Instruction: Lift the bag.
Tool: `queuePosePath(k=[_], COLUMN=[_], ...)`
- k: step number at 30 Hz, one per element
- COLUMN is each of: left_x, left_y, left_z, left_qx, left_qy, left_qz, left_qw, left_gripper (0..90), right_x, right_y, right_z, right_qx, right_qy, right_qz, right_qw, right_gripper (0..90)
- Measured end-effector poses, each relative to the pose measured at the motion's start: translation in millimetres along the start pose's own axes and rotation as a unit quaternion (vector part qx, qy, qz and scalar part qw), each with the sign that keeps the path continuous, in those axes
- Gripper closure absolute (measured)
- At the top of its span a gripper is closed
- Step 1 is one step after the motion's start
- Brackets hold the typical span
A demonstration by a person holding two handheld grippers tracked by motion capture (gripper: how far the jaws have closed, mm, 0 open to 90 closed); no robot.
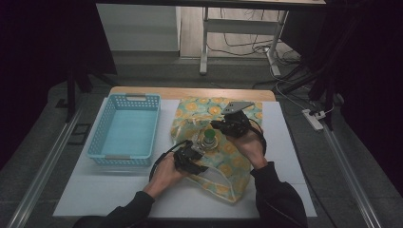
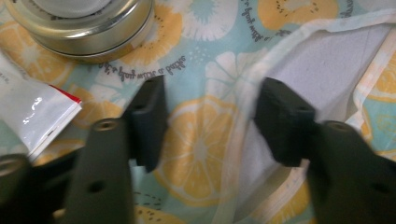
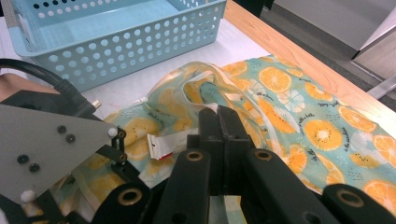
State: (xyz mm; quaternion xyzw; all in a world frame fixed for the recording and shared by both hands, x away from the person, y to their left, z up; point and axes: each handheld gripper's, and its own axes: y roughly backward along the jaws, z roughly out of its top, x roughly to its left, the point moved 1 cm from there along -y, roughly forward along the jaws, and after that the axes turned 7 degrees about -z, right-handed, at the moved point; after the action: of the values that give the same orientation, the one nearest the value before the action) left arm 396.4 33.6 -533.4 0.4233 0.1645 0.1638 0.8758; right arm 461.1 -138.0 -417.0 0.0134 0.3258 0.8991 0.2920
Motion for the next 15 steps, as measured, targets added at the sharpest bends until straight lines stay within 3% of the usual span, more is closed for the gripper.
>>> queuePosePath(k=[5,9,12,15], left_x=[-1.7,-2.0,-0.9,-0.8], left_y=[0.2,0.3,0.3,0.4], left_z=[2.1,3.3,4.8,6.4], left_qx=[0.004,0.008,0.012,0.015], left_qy=[0.006,0.016,0.034,0.048], left_qz=[-0.004,-0.004,-0.012,-0.013], left_qw=[1.0000,0.9998,0.9993,0.9987], left_gripper=[72.0,80.8,88.3,89.5], right_x=[-0.4,-0.2,-0.2,-0.4], right_y=[0.4,0.4,0.1,0.2], right_z=[-0.1,0.0,-0.2,-0.3], right_qx=[-0.001,0.000,0.001,0.003], right_qy=[-0.001,0.000,0.000,-0.001], right_qz=[-0.001,0.000,0.001,0.002], right_qw=[1.0000,1.0000,1.0000,1.0000], right_gripper=[89.9,89.9,89.9,90.0])
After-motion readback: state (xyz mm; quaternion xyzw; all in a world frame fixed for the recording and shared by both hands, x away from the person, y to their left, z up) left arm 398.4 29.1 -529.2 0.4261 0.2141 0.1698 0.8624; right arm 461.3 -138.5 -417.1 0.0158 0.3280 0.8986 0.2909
